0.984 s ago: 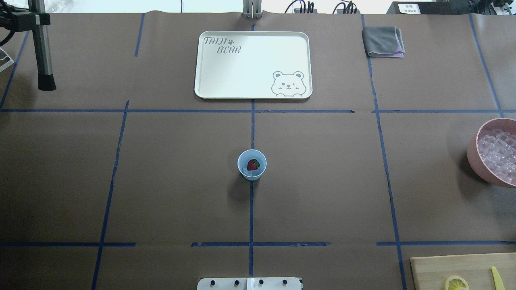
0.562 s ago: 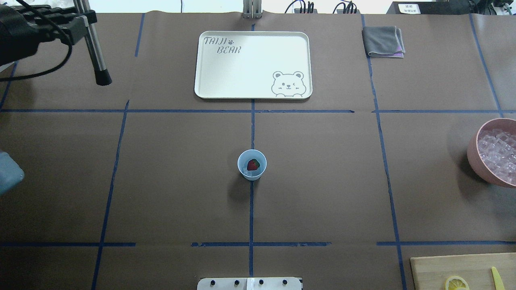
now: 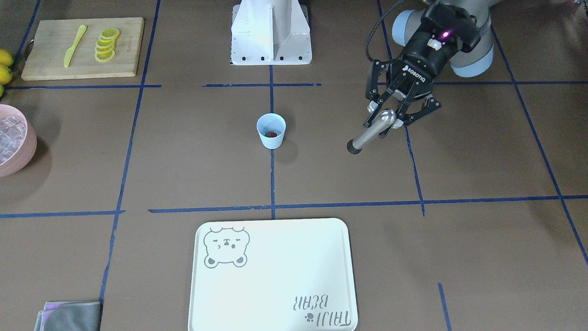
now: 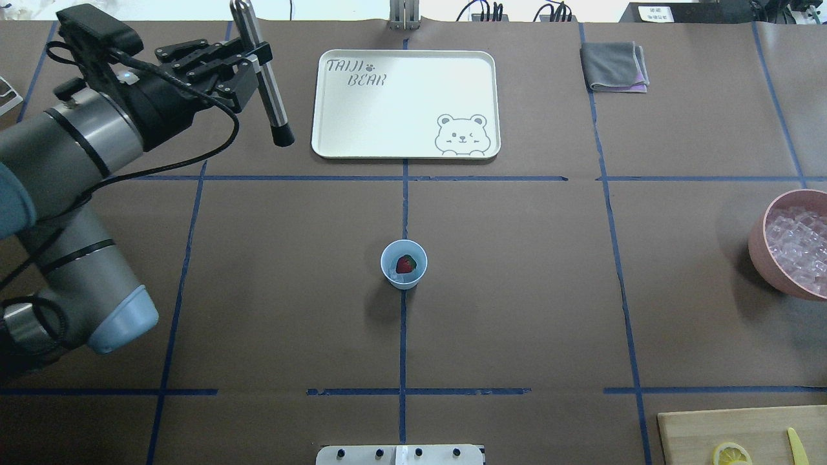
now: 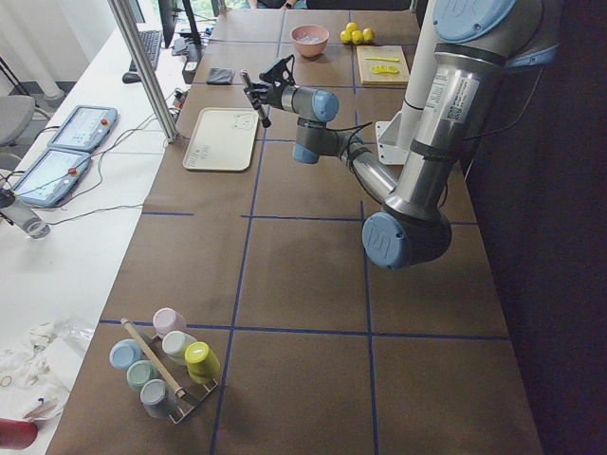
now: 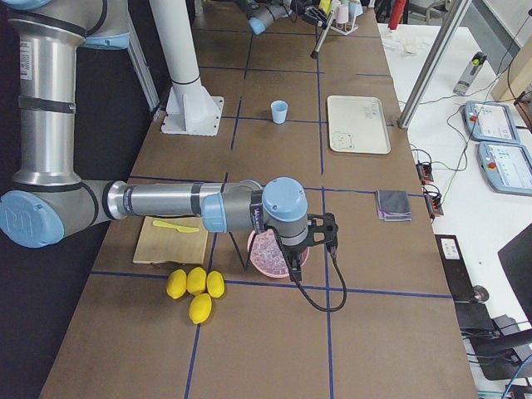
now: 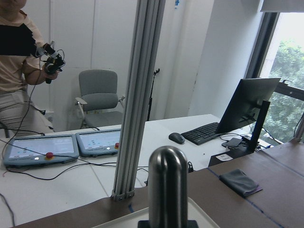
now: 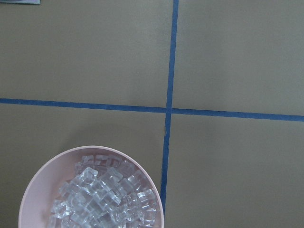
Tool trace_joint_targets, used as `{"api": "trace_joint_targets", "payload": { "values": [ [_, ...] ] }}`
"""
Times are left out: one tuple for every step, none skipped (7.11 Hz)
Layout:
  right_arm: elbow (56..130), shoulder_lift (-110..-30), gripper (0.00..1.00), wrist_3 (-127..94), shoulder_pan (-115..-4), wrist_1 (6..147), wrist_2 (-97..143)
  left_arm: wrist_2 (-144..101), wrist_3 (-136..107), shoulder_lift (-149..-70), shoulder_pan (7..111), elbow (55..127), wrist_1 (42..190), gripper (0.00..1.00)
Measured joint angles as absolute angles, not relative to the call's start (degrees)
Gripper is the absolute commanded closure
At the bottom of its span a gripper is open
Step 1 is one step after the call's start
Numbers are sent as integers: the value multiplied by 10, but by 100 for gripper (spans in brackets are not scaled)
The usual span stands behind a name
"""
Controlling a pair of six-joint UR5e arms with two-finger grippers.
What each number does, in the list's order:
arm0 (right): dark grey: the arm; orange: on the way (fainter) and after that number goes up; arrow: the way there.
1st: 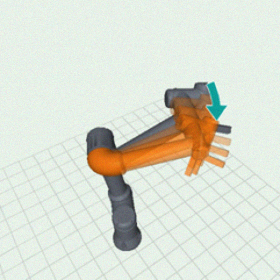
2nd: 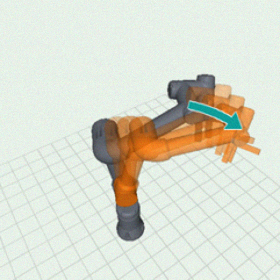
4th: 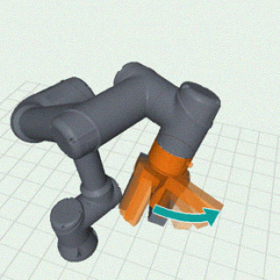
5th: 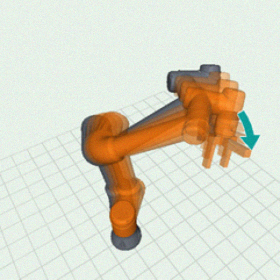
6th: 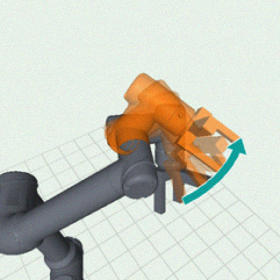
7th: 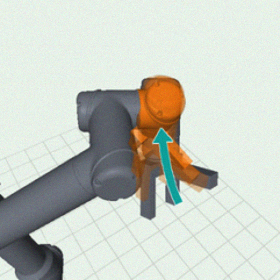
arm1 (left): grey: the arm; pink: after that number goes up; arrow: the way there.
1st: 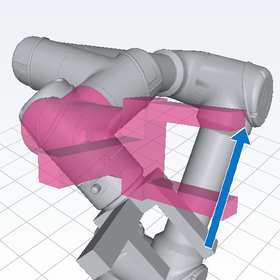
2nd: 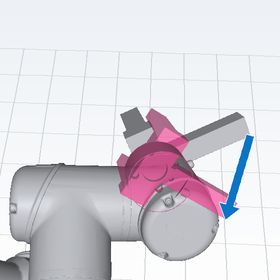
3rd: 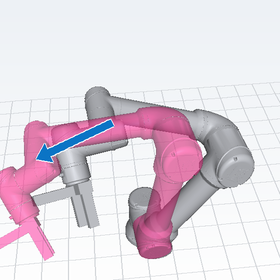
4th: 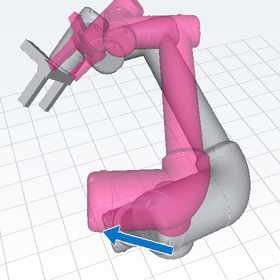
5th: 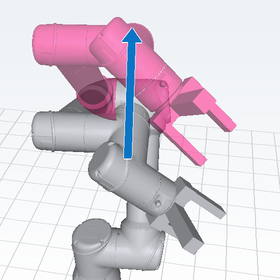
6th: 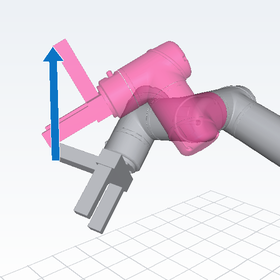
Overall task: Mash ice and strawberries in cup
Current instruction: 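Lift the pestle with the left gripper and carry it toward the cup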
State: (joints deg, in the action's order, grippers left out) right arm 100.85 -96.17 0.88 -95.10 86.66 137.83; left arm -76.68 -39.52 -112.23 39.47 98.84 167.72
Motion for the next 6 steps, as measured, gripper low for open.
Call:
{"api": "trace_joint_targets", "payload": {
  "values": [
    [1009,-962,1,9,-951,867,1378,-755,-375,-1153,383,930,1738,100],
    [1010,-962,1,9,-951,867,1378,-751,-364,-1170,377,901,1768,100],
    [1010,-963,1,9,-951,867,1378,-745,-359,-1180,364,894,1779,100],
    [1010,-963,1,9,-951,867,1378,-727,-353,-1187,328,896,1783,100],
    [1010,-964,1,9,-951,866,1378,-702,-344,-1190,283,898,1786,100],
    [1010,-964,1,9,-951,866,1378,-683,-338,-1192,248,900,1789,100]
  ]
}}
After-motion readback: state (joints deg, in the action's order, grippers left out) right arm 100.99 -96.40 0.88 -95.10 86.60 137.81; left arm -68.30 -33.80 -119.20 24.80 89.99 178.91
